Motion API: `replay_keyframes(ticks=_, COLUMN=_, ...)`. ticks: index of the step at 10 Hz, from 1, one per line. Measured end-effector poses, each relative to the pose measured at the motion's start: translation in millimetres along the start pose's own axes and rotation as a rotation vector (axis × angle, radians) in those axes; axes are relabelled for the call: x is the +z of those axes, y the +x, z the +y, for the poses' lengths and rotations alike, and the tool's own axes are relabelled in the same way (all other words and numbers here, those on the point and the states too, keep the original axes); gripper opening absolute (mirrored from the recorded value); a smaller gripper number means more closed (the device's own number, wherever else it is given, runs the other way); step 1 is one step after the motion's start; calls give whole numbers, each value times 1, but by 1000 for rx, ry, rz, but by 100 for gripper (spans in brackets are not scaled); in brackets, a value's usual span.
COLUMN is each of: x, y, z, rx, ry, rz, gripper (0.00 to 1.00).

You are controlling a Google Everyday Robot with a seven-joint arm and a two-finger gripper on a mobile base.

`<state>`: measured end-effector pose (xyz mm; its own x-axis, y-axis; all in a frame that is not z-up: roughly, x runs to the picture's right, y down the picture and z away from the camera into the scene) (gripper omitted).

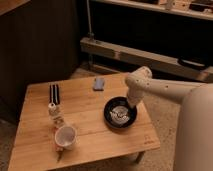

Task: Drag the ceramic bowl in a circle

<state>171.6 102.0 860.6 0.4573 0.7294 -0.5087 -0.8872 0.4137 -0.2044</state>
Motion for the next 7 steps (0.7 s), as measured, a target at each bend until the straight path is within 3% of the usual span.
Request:
replay_keyframes(ticks=4, x=-12, y=42, z=33, rx=-59, ry=3, rz=11, gripper=0)
replay_keyframes(ticks=7, x=-23, y=74, z=78, rx=-146, ry=-23, rz=9, gripper=0)
